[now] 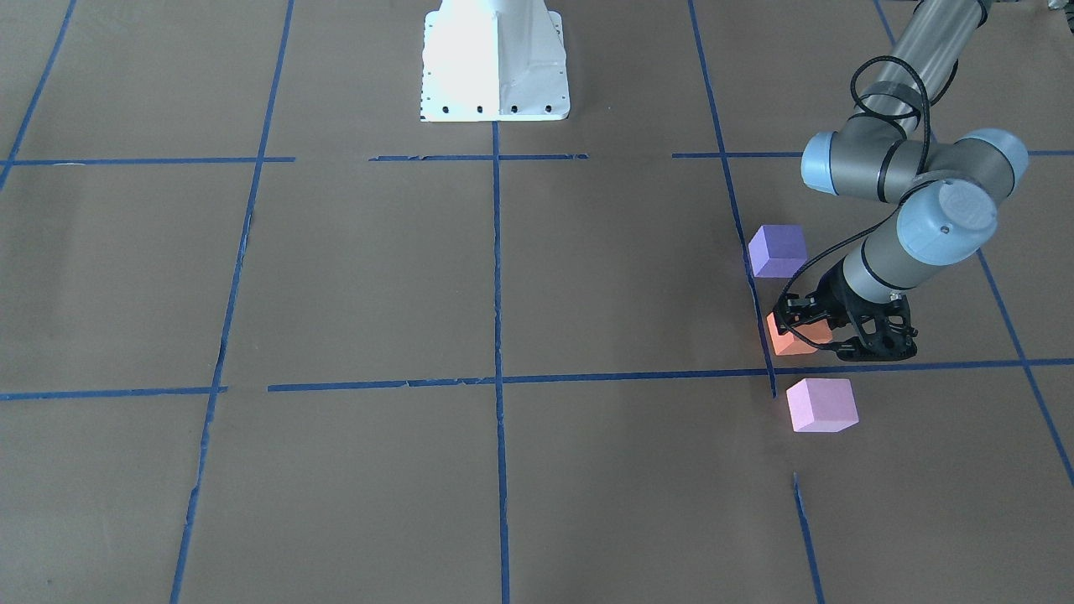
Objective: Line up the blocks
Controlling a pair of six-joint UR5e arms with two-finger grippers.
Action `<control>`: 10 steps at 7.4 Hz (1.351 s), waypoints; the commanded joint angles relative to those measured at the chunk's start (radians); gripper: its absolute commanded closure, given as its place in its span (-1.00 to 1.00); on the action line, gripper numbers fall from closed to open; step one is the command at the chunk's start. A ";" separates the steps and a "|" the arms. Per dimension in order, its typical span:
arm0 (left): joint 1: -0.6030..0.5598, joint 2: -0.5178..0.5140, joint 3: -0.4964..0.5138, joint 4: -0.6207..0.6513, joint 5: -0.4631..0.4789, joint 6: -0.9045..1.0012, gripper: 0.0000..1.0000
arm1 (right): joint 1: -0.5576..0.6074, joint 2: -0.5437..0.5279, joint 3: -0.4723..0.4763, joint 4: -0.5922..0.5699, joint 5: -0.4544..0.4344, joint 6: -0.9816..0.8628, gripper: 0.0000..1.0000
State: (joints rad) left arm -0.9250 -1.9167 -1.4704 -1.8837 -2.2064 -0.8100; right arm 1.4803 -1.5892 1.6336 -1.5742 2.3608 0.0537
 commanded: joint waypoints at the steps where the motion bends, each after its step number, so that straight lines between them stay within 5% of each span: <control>1: 0.000 0.001 -0.005 0.000 0.001 0.003 -1.00 | 0.000 0.000 0.000 -0.001 0.000 0.000 -1.00; 4: -0.009 0.019 -0.074 0.003 0.008 0.006 -1.00 | 0.000 0.000 0.000 0.000 0.000 0.000 -1.00; 7: -0.078 0.091 -0.267 0.059 0.011 -0.002 -1.00 | 0.000 0.000 0.000 0.000 0.000 0.000 -1.00; 10: -0.125 0.116 -0.269 0.064 0.002 0.021 -1.00 | 0.000 0.000 0.000 0.000 0.000 0.000 -1.00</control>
State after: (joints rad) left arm -1.0132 -1.8203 -1.7326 -1.8210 -2.1980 -0.8018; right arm 1.4803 -1.5892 1.6336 -1.5743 2.3608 0.0537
